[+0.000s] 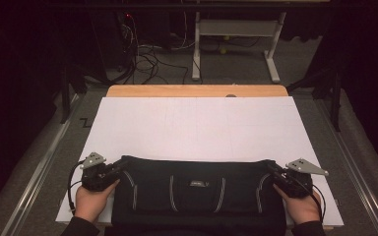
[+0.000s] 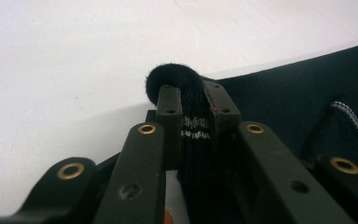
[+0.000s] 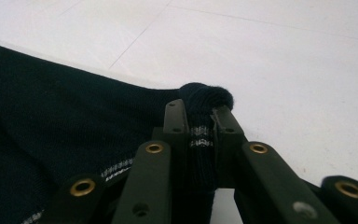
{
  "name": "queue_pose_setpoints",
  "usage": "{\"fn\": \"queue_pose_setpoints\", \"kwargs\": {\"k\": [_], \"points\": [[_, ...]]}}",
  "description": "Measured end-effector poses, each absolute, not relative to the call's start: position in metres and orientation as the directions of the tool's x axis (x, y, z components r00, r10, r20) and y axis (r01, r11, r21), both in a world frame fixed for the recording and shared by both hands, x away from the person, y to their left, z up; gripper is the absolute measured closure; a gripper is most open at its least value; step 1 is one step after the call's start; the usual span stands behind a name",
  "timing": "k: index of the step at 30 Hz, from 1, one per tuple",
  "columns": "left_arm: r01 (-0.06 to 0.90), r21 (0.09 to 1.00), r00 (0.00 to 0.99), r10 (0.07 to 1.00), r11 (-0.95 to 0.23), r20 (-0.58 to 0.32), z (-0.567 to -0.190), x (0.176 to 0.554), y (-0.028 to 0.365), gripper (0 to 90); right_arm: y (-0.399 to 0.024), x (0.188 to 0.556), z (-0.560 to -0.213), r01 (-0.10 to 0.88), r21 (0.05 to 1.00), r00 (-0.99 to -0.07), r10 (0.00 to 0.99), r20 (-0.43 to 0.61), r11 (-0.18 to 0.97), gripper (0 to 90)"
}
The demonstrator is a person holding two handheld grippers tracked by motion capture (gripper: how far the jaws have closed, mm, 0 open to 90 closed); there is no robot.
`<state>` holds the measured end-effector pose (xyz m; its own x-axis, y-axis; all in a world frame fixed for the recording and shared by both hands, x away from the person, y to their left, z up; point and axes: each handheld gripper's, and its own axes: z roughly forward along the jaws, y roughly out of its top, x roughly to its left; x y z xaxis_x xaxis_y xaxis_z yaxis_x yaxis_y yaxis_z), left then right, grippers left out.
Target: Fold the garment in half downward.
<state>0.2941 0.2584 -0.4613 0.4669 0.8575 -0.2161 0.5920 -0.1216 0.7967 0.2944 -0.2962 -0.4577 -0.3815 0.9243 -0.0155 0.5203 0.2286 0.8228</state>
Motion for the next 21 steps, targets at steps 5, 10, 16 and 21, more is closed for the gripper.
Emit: {"fn": "queue_pose_setpoints", "kwargs": {"k": [5, 10, 16, 21], "points": [[0.576, 0.807, 0.469, 0.862, -0.131, -0.195, -0.461, 0.295, 0.258, 75.4, -0.295, 0.293, -0.454, 0.497, 0.836, -0.382, 0.924, -0.029, 0.232, 81.7], [0.58, 0.805, 0.469, 0.859, -0.124, -0.205, -0.462, 0.3, 0.257, 75.6, -0.294, 0.295, -0.45, 0.485, 0.847, -0.375, 0.927, -0.022, 0.216, 81.8], [0.579, 0.807, 0.463, 0.862, -0.118, -0.207, -0.457, 0.308, 0.258, 75.7, -0.292, 0.305, -0.443, 0.461, 0.857, -0.378, 0.924, -0.048, 0.233, 81.7], [0.565, 0.817, 0.452, 0.87, -0.111, -0.195, -0.45, 0.317, 0.257, 75.7, -0.286, 0.316, -0.437, 0.442, 0.861, -0.378, 0.923, -0.077, 0.253, 81.7]]}}
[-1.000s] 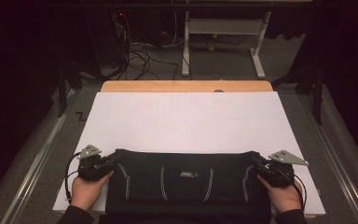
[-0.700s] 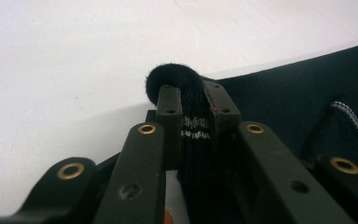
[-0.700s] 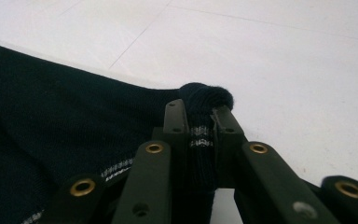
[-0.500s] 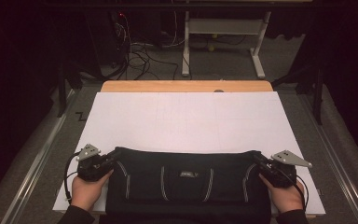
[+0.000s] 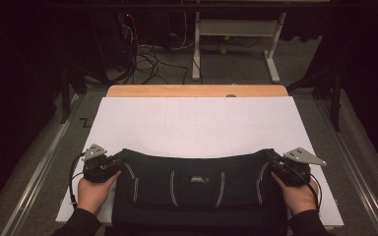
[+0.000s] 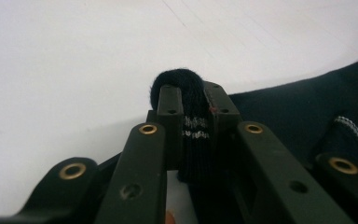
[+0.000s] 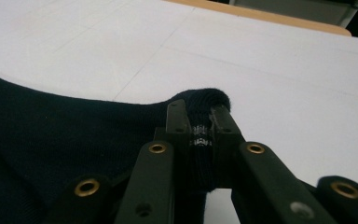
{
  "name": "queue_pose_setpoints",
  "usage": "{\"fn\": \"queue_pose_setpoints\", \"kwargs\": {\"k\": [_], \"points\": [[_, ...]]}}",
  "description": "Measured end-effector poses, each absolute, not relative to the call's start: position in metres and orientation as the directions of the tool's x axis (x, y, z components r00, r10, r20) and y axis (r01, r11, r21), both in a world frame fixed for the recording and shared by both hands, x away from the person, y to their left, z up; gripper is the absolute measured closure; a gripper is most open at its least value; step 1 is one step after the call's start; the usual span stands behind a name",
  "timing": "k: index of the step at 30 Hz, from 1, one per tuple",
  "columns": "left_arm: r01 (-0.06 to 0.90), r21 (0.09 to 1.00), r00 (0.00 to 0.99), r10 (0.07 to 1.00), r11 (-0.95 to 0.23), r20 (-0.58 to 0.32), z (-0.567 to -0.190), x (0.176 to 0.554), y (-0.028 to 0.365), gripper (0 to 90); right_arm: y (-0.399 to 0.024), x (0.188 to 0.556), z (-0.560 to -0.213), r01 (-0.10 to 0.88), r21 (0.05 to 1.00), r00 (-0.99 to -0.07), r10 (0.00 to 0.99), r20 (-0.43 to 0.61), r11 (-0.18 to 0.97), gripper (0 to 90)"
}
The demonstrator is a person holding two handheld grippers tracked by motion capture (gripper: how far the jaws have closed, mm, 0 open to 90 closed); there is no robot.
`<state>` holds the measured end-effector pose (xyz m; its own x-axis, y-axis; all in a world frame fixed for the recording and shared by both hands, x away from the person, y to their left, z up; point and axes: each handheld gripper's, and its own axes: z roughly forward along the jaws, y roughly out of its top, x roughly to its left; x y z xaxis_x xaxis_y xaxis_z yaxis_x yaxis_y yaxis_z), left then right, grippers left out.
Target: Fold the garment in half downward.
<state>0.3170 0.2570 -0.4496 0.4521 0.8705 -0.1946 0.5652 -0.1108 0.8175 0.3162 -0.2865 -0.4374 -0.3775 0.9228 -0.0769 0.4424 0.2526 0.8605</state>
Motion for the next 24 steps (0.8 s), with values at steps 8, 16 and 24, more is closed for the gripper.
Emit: {"fn": "queue_pose_setpoints", "kwargs": {"k": [8, 16, 24], "points": [[0.556, 0.823, 0.433, 0.886, -0.117, -0.167, -0.432, 0.341, 0.257, 75.7, -0.282, 0.334, -0.424, 0.417, 0.873, -0.378, 0.922, -0.086, 0.253, 81.7], [0.552, 0.826, 0.396, 0.907, -0.11, -0.144, -0.412, 0.373, 0.259, 75.7, -0.281, 0.36, -0.407, 0.411, 0.88, -0.352, 0.932, -0.09, 0.24, 81.6], [0.529, 0.842, 0.368, 0.923, -0.109, -0.111, -0.388, 0.406, 0.258, 75.7, -0.281, 0.393, -0.393, 0.389, 0.891, -0.315, 0.942, -0.113, 0.237, 81.3]]}}
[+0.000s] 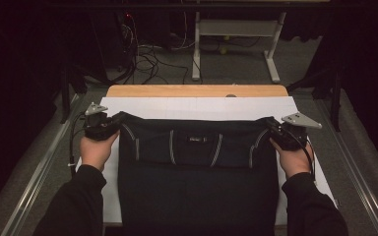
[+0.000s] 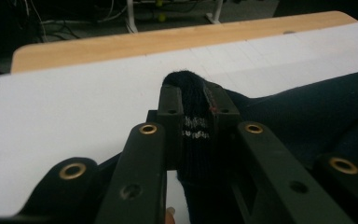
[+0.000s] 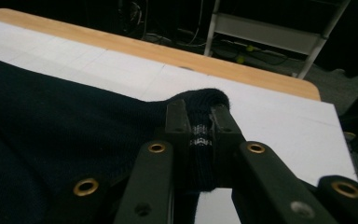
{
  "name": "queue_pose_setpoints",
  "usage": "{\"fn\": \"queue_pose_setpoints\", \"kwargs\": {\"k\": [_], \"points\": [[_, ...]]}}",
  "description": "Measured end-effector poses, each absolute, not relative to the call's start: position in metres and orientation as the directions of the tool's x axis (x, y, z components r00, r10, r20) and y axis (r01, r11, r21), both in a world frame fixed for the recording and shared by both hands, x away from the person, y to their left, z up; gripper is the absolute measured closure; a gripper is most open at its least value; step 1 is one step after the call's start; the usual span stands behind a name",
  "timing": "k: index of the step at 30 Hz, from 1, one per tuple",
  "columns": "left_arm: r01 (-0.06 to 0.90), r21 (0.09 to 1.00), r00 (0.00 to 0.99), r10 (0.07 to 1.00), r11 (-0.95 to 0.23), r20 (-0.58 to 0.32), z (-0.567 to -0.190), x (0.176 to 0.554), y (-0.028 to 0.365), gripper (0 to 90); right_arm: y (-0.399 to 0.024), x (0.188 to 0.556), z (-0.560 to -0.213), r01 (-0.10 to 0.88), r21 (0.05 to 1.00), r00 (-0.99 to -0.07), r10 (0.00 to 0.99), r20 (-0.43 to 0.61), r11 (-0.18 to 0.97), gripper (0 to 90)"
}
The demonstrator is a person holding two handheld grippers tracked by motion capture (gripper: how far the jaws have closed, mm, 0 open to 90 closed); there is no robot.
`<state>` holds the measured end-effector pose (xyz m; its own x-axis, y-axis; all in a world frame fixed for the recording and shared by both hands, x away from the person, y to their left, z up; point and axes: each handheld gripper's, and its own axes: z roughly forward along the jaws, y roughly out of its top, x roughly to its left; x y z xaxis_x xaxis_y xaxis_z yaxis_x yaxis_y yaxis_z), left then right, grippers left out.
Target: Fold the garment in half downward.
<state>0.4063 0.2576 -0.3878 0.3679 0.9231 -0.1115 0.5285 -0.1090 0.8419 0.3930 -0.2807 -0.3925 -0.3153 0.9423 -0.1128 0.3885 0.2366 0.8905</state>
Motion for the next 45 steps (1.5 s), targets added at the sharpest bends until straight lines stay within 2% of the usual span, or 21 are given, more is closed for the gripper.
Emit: {"fn": "queue_pose_setpoints", "kwargs": {"k": [7, 10, 15, 17, 21, 24, 26, 33, 38, 42, 45], "points": [[0.536, 0.836, 0.346, 0.934, -0.117, -0.091, -0.389, 0.422, 0.256, 75.3, -0.279, 0.412, -0.383, 0.37, 0.897, -0.3, 0.945, -0.133, 0.243, 80.9], [0.582, 0.801, 0.344, 0.935, -0.142, -0.084, -0.404, 0.43, 0.25, 75.1, -0.277, 0.422, -0.392, 0.417, 0.873, -0.303, 0.944, -0.129, 0.253, 80.5], [0.635, 0.765, 0.313, 0.941, -0.109, -0.126, -0.427, 0.439, 0.244, 72.8, -0.272, 0.435, -0.415, 0.496, 0.821, -0.301, 0.943, -0.143, 0.282, 78.2], [0.643, 0.759, 0.322, 0.935, -0.1, -0.15, -0.433, 0.439, 0.244, 67.2, -0.272, 0.438, -0.42, 0.522, 0.813, -0.295, 0.949, -0.114, 0.26, 72.7], [0.659, 0.749, 0.296, 0.94, -0.074, -0.167, -0.439, 0.431, 0.252, 44.3, -0.274, 0.435, -0.422, 0.542, 0.804, -0.301, 0.95, -0.085, 0.244, 49.9], [0.648, 0.761, 0.263, 0.947, -0.033, -0.183, -0.438, 0.419, 0.262, 33.6, -0.279, 0.423, -0.418, 0.513, 0.831, -0.288, 0.955, -0.071, 0.217, 43.4], [0.641, 0.768, 0.274, 0.939, -0.017, -0.208, -0.437, 0.411, 0.264, 30.5, -0.282, 0.415, -0.417, 0.504, 0.837, -0.304, 0.951, -0.059, 0.213, 41.9], [0.655, 0.738, 0.457, 0.864, -0.166, -0.211, -0.444, 0.386, 0.228, 30.8, -0.27, 0.384, -0.428, 0.498, 0.827, -0.422, 0.906, -0.033, 0.262, 41.7], [0.679, 0.691, 0.501, 0.844, -0.246, -0.191, -0.462, 0.385, 0.209, 33.1, -0.261, 0.372, -0.448, 0.55, 0.781, -0.462, 0.887, -0.013, 0.297, 42.5], [0.69, 0.678, 0.498, 0.846, -0.255, -0.189, -0.468, 0.386, 0.208, 43.1, -0.259, 0.37, -0.46, 0.592, 0.747, -0.474, 0.88, 0.019, 0.303, 44.2], [0.692, 0.673, 0.495, 0.85, -0.259, -0.182, -0.469, 0.386, 0.209, 55.2, -0.259, 0.371, -0.461, 0.599, 0.742, -0.478, 0.878, 0.032, 0.3, 49.0]]}}
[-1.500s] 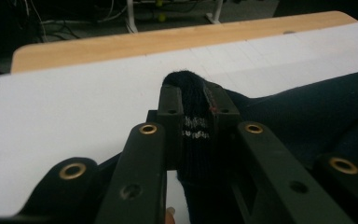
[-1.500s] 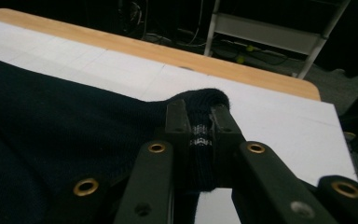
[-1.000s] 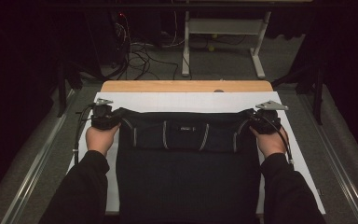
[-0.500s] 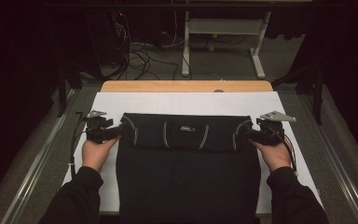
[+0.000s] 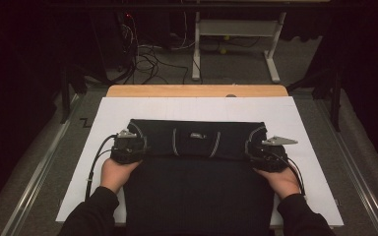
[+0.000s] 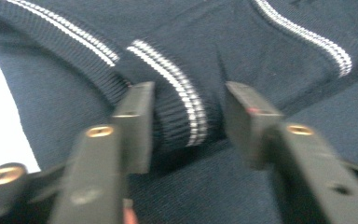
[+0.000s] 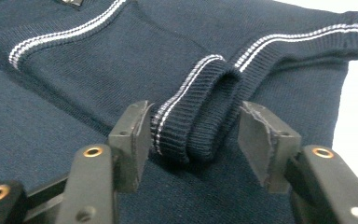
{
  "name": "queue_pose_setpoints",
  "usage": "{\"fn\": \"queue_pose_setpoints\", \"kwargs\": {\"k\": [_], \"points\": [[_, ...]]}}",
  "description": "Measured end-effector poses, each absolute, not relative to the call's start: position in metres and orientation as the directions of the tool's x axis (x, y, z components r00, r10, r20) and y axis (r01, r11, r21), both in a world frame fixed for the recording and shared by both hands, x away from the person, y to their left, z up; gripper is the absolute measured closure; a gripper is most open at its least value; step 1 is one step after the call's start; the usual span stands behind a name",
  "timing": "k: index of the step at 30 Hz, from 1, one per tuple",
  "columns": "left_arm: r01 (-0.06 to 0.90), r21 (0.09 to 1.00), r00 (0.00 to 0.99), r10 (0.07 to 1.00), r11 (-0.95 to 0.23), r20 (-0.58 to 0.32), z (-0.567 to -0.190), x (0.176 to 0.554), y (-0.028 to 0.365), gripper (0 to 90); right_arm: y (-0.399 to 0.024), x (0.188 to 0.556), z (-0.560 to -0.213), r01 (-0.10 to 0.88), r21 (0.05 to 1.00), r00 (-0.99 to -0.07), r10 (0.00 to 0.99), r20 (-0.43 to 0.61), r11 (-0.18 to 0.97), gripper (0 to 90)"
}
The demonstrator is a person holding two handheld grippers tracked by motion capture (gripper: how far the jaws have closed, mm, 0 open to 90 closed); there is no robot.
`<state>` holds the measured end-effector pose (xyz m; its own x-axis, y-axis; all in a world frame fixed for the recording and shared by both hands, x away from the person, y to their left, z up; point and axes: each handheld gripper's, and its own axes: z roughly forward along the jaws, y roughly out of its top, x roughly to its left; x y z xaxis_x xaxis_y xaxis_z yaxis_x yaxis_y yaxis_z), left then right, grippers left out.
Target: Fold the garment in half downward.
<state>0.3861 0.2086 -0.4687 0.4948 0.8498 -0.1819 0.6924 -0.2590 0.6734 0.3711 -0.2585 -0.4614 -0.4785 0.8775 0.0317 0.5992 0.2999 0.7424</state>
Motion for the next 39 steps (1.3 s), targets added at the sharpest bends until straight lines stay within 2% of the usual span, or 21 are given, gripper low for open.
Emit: {"fn": "queue_pose_setpoints", "kwargs": {"k": [5, 9, 10, 19, 26, 39], "points": [[0.666, 0.687, 0.522, 0.84, -0.291, -0.15, -0.469, 0.382, 0.204, 68.7, -0.253, 0.37, -0.463, 0.595, 0.729, -0.516, 0.856, 0.024, 0.338, 59.1], [0.652, 0.702, 0.527, 0.837, -0.287, -0.147, -0.467, 0.377, 0.204, 72.7, -0.248, 0.368, -0.463, 0.574, 0.732, -0.53, 0.848, -0.011, 0.368, 77.3], [0.648, 0.707, 0.527, 0.837, -0.284, -0.147, -0.465, 0.376, 0.204, 72.8, -0.248, 0.367, -0.462, 0.565, 0.738, -0.526, 0.85, -0.022, 0.368, 79.1], [0.583, 0.777, 0.553, 0.817, -0.236, -0.167, -0.444, 0.354, 0.209, 72.8, -0.252, 0.349, -0.448, 0.473, 0.798, -0.526, 0.846, -0.086, 0.374, 81.0], [0.548, 0.802, 0.587, 0.792, -0.237, -0.167, -0.438, 0.333, 0.212, 72.6, -0.261, 0.331, -0.446, 0.423, 0.84, -0.528, 0.846, -0.077, 0.34, 81.1], [0.555, 0.793, 0.607, 0.774, -0.25, -0.181, -0.452, 0.31, 0.216, 72.5, -0.269, 0.306, -0.45, 0.419, 0.841, -0.54, 0.838, -0.073, 0.343, 81.2]]}}
